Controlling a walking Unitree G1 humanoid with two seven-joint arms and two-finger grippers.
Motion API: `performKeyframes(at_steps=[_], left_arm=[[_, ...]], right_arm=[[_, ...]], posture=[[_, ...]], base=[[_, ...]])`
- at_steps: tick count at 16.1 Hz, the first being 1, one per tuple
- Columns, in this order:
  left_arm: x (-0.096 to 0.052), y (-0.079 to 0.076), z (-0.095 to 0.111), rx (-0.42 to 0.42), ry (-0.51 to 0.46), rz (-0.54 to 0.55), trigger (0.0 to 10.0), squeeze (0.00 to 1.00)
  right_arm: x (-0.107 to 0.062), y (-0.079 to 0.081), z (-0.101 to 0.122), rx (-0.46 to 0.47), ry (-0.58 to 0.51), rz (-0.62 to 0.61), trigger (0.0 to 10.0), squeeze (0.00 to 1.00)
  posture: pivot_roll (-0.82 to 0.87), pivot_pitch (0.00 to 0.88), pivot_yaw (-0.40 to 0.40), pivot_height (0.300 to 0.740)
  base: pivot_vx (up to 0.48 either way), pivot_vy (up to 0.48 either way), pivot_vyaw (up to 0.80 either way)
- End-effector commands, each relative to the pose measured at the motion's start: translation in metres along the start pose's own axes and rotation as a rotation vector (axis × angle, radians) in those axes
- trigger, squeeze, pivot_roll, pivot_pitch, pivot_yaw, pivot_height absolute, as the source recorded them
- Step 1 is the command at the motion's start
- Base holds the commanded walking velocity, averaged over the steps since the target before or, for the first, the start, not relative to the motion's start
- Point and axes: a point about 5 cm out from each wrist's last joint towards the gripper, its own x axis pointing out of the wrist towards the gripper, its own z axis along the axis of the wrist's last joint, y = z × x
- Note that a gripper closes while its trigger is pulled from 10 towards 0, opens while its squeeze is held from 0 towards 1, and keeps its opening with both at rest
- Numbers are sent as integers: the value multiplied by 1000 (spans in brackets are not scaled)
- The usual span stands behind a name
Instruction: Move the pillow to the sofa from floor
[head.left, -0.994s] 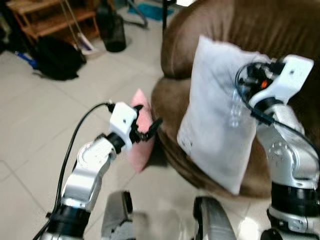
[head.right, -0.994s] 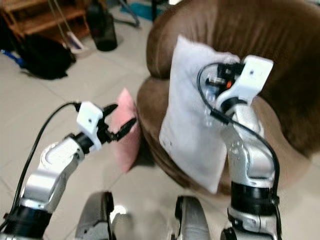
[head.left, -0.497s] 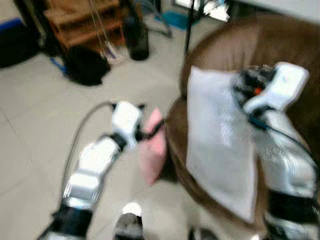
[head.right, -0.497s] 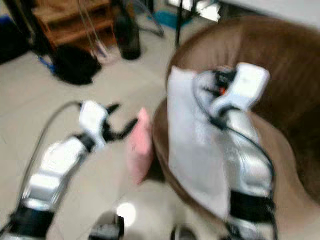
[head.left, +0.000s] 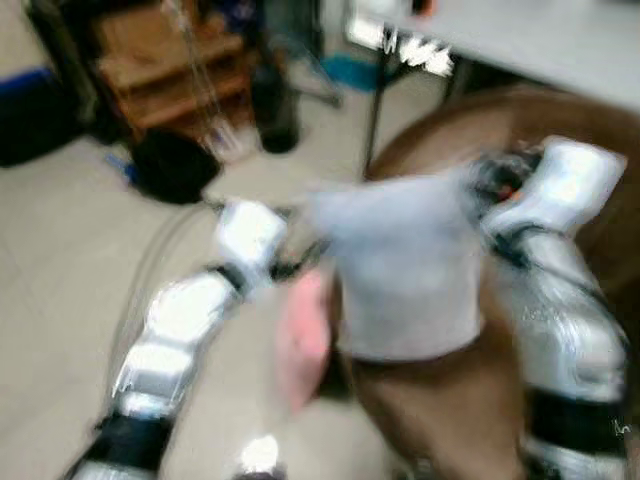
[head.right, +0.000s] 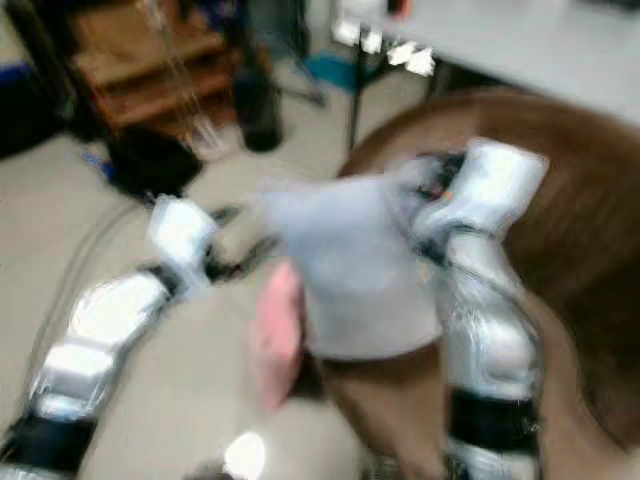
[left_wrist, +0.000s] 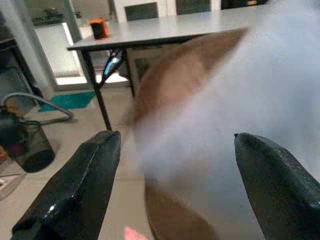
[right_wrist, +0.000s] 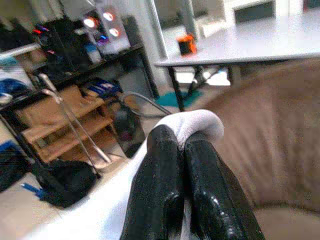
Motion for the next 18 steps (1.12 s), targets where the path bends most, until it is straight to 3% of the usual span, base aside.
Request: performKeyframes(at_steps=[1,6,11,17,18], left_arm=[[10,-14,4,-8,-21,-58,10000,0],[10,-15,3,-6,-13,-66,10000,0],[8,-20,-2,5,16,-97,10000,0],[6,-24,-2,-2,8,-150,10000,0],[5,-28,-1,-9,10,-200,10000,0]], right_arm=[[-4,-17,16,-28,-71,-64,10000,0],[-5,-20,17,-36,-73,-81,10000,0],[-6,-24,17,-46,-63,-106,10000,0],[-4,-24,34,-58,-113,-126,10000,0],[-2,-26,39,-63,-119,-139,10000,0]], posture=[[-24,45,20,740],[-25,45,21,740],[-23,52,19,740],[-24,58,20,740],[-23,59,19,740]], base=[[360,0,-800],[353,0,-756],[0,0,0],[0,0,0],[0,0,0]])
